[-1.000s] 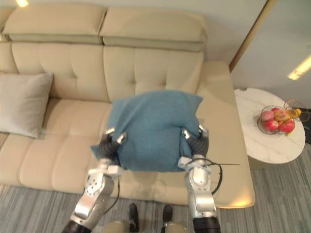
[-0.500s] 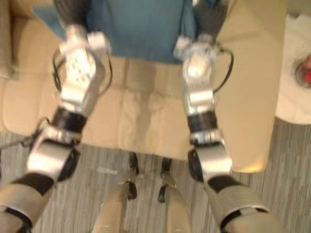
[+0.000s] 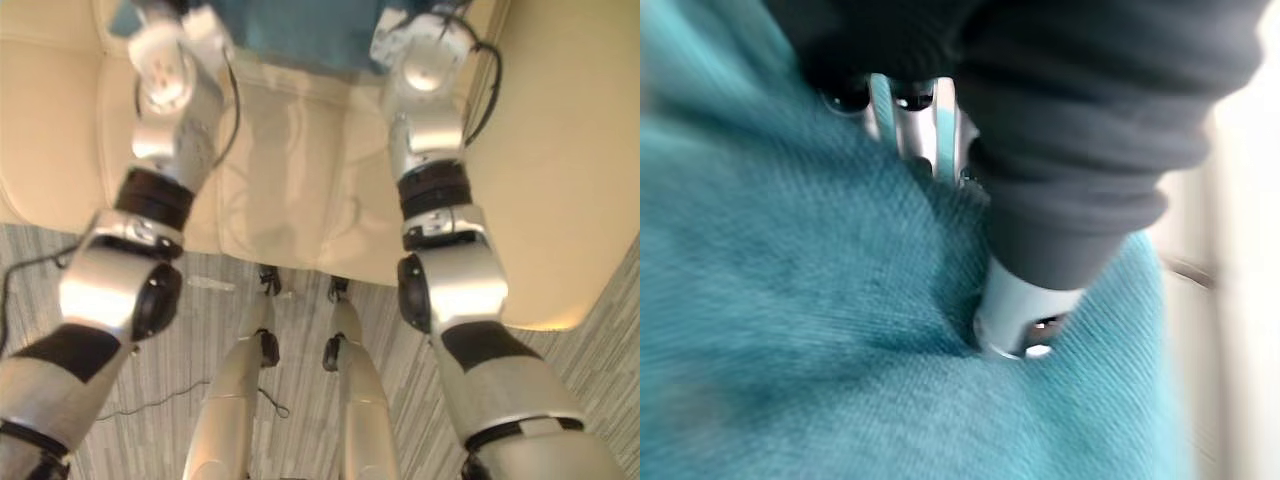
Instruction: Pick up cushions and gather them together orderly.
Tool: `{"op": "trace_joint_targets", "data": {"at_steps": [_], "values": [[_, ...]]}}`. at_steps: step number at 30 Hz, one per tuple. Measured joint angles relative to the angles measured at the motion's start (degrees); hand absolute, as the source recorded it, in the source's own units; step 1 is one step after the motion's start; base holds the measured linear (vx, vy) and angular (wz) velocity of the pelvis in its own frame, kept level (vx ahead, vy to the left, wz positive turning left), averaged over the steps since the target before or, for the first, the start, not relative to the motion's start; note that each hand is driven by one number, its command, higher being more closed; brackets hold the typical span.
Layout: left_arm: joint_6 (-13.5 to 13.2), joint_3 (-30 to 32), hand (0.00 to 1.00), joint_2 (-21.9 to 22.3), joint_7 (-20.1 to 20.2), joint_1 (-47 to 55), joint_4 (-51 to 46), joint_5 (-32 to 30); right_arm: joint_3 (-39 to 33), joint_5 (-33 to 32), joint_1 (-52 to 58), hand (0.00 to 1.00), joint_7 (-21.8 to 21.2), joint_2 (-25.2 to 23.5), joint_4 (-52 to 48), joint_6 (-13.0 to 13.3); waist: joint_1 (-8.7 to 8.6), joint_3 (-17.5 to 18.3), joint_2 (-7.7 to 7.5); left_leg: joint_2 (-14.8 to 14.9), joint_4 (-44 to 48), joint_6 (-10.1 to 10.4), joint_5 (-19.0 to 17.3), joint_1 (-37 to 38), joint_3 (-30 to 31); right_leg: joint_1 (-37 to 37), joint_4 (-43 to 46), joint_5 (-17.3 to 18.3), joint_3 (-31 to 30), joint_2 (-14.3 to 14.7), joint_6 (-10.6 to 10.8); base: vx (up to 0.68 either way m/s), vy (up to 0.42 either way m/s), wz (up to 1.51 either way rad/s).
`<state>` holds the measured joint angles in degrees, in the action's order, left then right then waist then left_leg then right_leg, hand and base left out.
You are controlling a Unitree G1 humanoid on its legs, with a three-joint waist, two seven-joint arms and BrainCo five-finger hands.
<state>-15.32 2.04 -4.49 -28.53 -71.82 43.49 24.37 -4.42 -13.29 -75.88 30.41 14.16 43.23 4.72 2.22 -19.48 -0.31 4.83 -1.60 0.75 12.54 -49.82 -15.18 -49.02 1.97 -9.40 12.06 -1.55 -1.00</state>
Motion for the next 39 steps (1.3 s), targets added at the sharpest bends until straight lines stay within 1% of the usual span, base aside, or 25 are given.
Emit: {"op": "trace_joint_targets", "data": {"at_steps": [1,3,6,8,9,10,13,15,16,17,18,21,22,23,25,26,27,28,29,31,32,33,34,36,39], "values": [[-0.62,0.07,0.00,1.54,0.31,3.35,-2.68,0.08,-0.78,-0.64,3.69,0.00,0.00,-0.94,-2.77,0.05,0.01,0.00,0.00,0.31,0.91,-0.01,-0.01,0.40,-0.05,0.06,1.68,0.05,-0.01,0.00,0.02,0.08,0.104,-0.02],[-0.65,-0.25,0.00,2.31,1.34,6.75,-4.79,0.07,-2.34,-0.96,7.98,0.00,-0.13,-2.67,-5.79,0.30,0.12,0.00,0.00,0.67,1.03,0.00,-0.01,2.00,-0.05,0.53,4.11,0.49,-0.04,0.03,0.53,0.05,0.104,-0.02],[-0.45,-1.59,0.00,2.02,3.26,10.95,-6.54,0.02,-3.50,-2.73,13.97,0.00,-1.22,-4.07,-9.91,1.93,0.13,0.00,-0.01,0.78,1.99,0.99,-0.83,4.20,0.06,1.37,8.14,2.61,-0.21,-0.46,0.78,0.02,0.060,0.06],[-0.41,-1.62,0.00,0.73,4.34,12.42,-7.54,0.04,-4.70,-3.00,16.15,0.00,-1.97,-4.53,-12.01,2.66,0.23,0.02,-0.03,1.00,2.16,1.10,-0.91,4.74,0.08,1.55,8.98,2.79,-0.23,-0.40,0.82,-0.01,0.023,0.05],[-0.25,-1.64,0.00,-0.48,5.37,13.44,-8.11,0.03,-5.36,-3.04,18.17,0.00,-2.93,-4.50,-13.73,3.32,0.13,0.04,-0.07,0.96,2.17,1.70,-1.67,5.29,0.08,2.24,8.98,3.93,-0.34,-0.44,0.47,-0.02,0.009,0.05],[-0.25,-1.65,0.00,-1.00,5.53,13.79,-8.35,0.03,-5.75,-3.07,18.98,0.00,-3.27,-4.52,-14.42,3.48,0.19,0.05,-0.09,0.97,2.17,1.56,-1.82,5.47,0.00,2.45,8.98,4.27,-0.41,-0.43,0.69,-0.04,-0.004,0.10],[-0.24,-1.25,0.00,-3.80,6.73,16.38,-9.83,0.88,-7.26,-3.64,24.78,0.00,-4.96,-4.57,-18.12,3.96,0.14,0.07,-0.15,1.01,2.77,1.24,-2.11,7.16,-0.04,4.76,8.99,5.90,-0.45,-0.42,-0.19,-0.05,-0.031,0.10],[-0.26,-1.02,0.00,-5.04,7.85,20.45,-12.58,2.43,-7.95,-4.92,30.35,0.00,-6.35,-4.78,-21.06,4.05,0.20,0.07,-0.19,1.13,3.13,0.84,-2.56,10.23,-0.21,7.93,9.04,6.92,-0.28,-0.40,-0.25,-0.05,-0.060,0.04],[-0.39,-0.81,0.00,-4.98,8.76,25.54,-16.33,3.09,-8.70,-4.92,37.28,0.00,-7.66,-5.30,-25.74,4.40,0.25,0.09,-0.24,1.41,5.01,0.77,-4.51,12.99,-0.23,11.35,9.60,8.20,-0.09,-0.46,-0.13,-0.01,-0.050,0.03],[-0.47,-0.87,0.00,-4.98,8.92,27.45,-17.63,3.21,-8.85,-4.89,39.66,0.00,-8.05,-5.44,-27.22,4.45,0.27,0.17,-0.36,1.42,5.37,1.10,-5.01,14.04,-0.24,12.46,9.89,8.78,-0.07,-0.54,0.03,0.01,-0.054,0.07],[-0.60,-1.24,0.00,-4.69,9.82,32.00,-20.40,3.21,-8.92,-4.74,45.19,0.00,-9.22,-5.82,-30.18,4.65,0.20,0.42,-0.76,1.47,6.23,0.84,-6.20,16.39,-0.25,15.15,10.04,9.75,0.16,-0.67,0.08,0.05,-0.033,0.04],[-0.61,-1.59,0.00,-3.11,11.87,43.78,-24.98,3.13,-8.90,-4.06,58.69,0.00,-11.79,-8.67,-35.58,5.14,-0.24,4.09,-2.13,1.49,6.82,0.99,-7.78,19.85,-0.20,19.10,10.15,11.31,1.31,-1.09,0.20,0.10,-0.019,0.09],[-0.58,-1.58,0.00,-2.63,12.28,45.62,-25.28,3.04,-8.91,-3.64,60.60,0.00,-12.24,-9.12,-36.06,5.16,-0.33,4.42,-2.24,1.48,6.84,1.06,-7.91,20.56,-0.18,19.96,10.07,11.54,1.56,-1.15,0.27,0.14,-0.014,0.18],[-0.37,-1.54,0.00,-1.48,13.52,51.42,-26.36,2.65,-8.73,-1.88,65.37,0.00,-13.78,-10.20,-36.17,5.09,-0.47,5.58,-2.71,1.42,6.90,1.02,-8.59,22.55,-0.17,22.26,9.77,11.96,1.86,-1.24,0.54,0.11,-0.010,0.12],[0.15,-1.54,0.00,-0.04,15.26,59.73,-26.60,1.56,-8.65,1.31,71.35,0.00,-15.99,-12.05,-36.06,4.91,-0.44,7.13,-2.87,1.29,7.30,1.10,-9.60,25.99,-0.29,25.87,9.69,12.80,2.07,-1.52,1.07,0.16,0.000,0.06],[0.34,-1.60,0.00,0.12,15.43,61.47,-26.59,1.50,-8.52,2.25,72.90,0.00,-16.38,-12.37,-35.92,4.90,-0.39,7.56,-2.92,1.28,7.56,1.11,-9.89,26.63,-0.42,26.63,9.64,13.01,2.00,-1.58,1.14,0.18,0.012,-0.01],[0.82,-1.88,0.00,0.72,16.34,65.07,-26.36,1.20,-8.30,3.77,75.80,0.00,-17.30,-12.98,-35.11,4.87,-0.11,8.64,-2.90,1.24,8.03,1.09,-10.70,28.32,-0.70,28.49,9.57,13.64,1.87,-1.69,1.41,0.14,0.013,-0.08],[1.16,-1.94,0.00,0.81,17.50,68.95,-24.86,-1.16,-8.29,5.82,78.24,0.00,-18.61,-13.73,-32.31,4.81,0.07,10.49,-2.88,1.20,8.06,1.32,-11.54,30.27,-1.05,30.45,9.11,14.02,1.83,-1.75,1.67,0.13,0.011,-0.08],[1.37,-1.98,0.00,0.86,18.04,69.84,-23.83,-2.34,-8.29,6.72,78.75,0.00,-19.12,-13.86,-30.84,4.83,0.08,11.11,-2.84,1.19,8.05,1.33,-11.79,30.93,-1.21,31.23,8.75,14.10,1.82,-1.74,1.73,0.15,0.011,-0.10],[2.61,-1.91,0.00,0.86,20.34,71.66,-13.79,-6.72,-8.42,8.75,79.65,0.00,-21.02,-14.04,-19.74,4.60,0.05,14.19,-2.40,0.96,7.48,1.71,-12.40,33.59,-1.52,34.07,7.41,14.26,1.66,-1.74,1.87,0.12,0.011,-0.05],[2.78,-1.93,0.00,0.88,20.53,71.66,-12.23,-7.27,-8.46,8.78,79.56,0.00,-21.21,-14.03,-18.22,4.48,0.04,14.39,-2.32,0.91,7.30,1.73,-12.41,33.97,-1.55,34.46,7.26,14.27,1.62,-1.75,1.89,0.08,0.013,-0.02],[3.97,-1.71,0.00,1.12,21.73,71.57,-4.40,-10.96,-8.64,8.88,79.15,0.00,-22.32,-14.04,-9.95,3.73,-0.06,15.14,-1.95,0.54,6.00,1.76,-12.36,36.01,-1.57,36.30,6.33,14.27,1.55,-1.74,1.90,0.08,0.019,-0.01],[4.37,-1.63,0.00,1.28,22.22,71.47,-1.75,-12.22,-8.73,8.90,79.05,0.00,-22.70,-14.04,-6.87,3.58,-0.09,15.46,-1.81,0.44,5.65,1.77,-12.35,36.57,-1.55,36.83,5.94,14.27,1.55,-1.74,1.90,0.07,0.021,0.00],[6.02,-0.72,0.00,1.77,23.52,71.85,7.57,-16.66,-9.07,8.98,78.30,0.00,-23.55,-14.05,4.15,2.26,-0.33,16.07,-1.42,-0.13,3.66,1.94,-12.10,39.50,-1.57,39.40,4.44,14.24,1.30,-1.75,1.94,0.07,0.025,-0.02],[7.35,1.49,0.00,1.65,23.70,73.70,13.31,-21.08,-10.82,8.91,78.45,0.00,-23.98,-14.20,11.42,1.16,-0.86,16.39,-1.09,-0.80,1.34,2.03,-11.77,43.15,-1.53,42.49,2.67,13.99,1.05,-1.71,2.30,0.08,0.030,-0.03]]}}
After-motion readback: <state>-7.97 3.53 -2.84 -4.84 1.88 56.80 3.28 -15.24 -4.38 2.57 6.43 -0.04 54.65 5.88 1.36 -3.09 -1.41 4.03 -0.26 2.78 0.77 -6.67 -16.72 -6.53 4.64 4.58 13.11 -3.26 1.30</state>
